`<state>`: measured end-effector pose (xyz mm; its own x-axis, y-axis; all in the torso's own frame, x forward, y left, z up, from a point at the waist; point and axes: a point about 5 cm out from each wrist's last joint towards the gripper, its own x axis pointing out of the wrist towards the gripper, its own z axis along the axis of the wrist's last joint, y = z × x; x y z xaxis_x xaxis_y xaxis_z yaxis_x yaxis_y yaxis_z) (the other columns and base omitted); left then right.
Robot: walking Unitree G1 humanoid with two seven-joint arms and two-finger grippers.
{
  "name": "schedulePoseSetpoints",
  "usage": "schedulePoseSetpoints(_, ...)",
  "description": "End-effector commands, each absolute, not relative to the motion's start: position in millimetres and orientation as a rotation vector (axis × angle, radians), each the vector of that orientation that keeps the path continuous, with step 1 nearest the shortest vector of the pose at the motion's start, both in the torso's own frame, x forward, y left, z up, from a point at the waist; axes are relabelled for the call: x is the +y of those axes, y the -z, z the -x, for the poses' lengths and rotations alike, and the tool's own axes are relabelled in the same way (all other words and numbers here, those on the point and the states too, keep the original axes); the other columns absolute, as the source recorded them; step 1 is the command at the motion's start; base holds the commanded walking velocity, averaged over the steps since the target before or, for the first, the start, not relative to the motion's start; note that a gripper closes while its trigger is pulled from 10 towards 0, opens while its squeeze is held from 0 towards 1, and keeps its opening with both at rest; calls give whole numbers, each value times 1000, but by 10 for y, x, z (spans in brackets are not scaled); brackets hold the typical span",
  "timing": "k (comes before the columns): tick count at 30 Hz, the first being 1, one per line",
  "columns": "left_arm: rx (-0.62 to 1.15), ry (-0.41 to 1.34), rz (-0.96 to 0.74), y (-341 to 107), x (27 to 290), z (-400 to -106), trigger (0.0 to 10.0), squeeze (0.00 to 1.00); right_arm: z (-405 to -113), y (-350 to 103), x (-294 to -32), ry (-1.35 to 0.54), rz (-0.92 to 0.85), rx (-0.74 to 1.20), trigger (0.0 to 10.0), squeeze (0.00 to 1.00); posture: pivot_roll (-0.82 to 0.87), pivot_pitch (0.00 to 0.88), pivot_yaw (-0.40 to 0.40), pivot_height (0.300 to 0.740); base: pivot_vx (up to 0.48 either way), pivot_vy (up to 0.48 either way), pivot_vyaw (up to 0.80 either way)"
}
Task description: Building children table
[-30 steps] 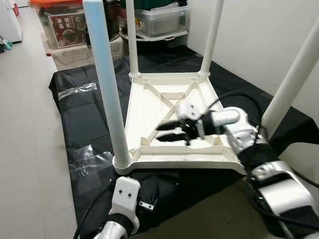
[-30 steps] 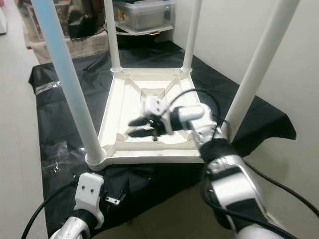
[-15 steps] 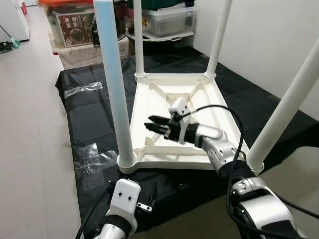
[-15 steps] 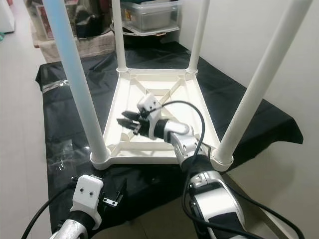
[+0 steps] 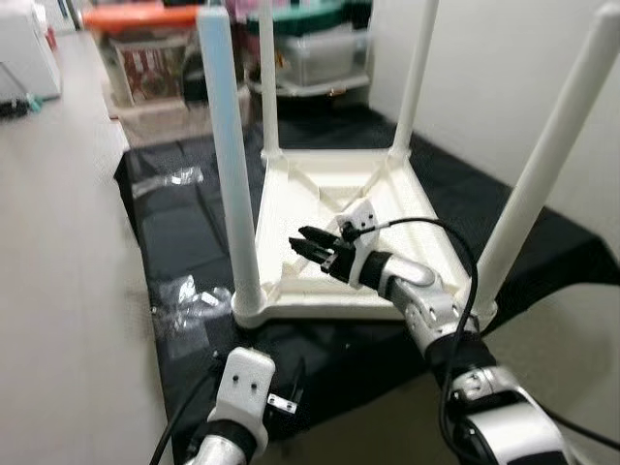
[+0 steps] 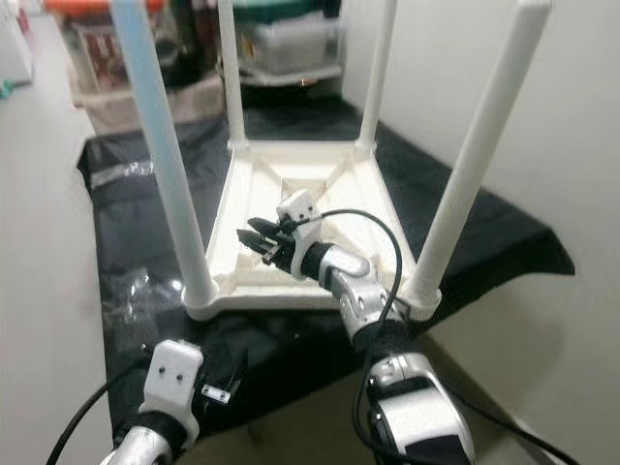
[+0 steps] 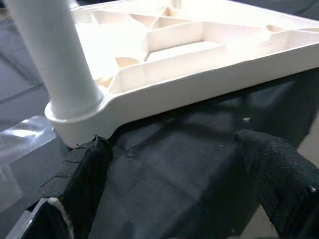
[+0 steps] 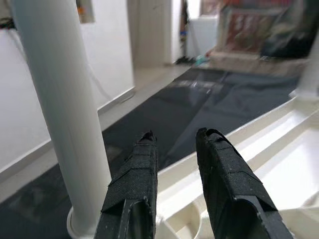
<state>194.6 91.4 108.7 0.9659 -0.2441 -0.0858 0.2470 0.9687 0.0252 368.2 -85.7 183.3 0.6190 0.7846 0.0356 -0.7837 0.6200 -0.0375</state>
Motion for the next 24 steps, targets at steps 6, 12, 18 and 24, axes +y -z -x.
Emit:
schedulePoseSetpoints(6,110,238,-36,-1023,930,-1935,10000,0,-3671,-1781,-885,-825,-26,-47,10000,0,-76,22,-17,740,0,0,0)
schedulePoseSetpoints(12,111,242,-37,-1027,923,-1933,10000,0,-3688,-1794,-915,-786,25,-70,10000,0,-77,26,-17,740,0,0,267)
schedulePoseSetpoints(18,111,250,-58,-1024,916,-1931,10000,0,-3680,-1797,-870,-790,-2,-59,10000,0,-76,32,-21,740,0,0,800)
schedulePoseSetpoints(24,126,254,-71,-1006,917,-1925,10000,0,-3669,-1800,-840,-771,-36,-53,10000,0,-70,41,-20,740,0,-367,133)
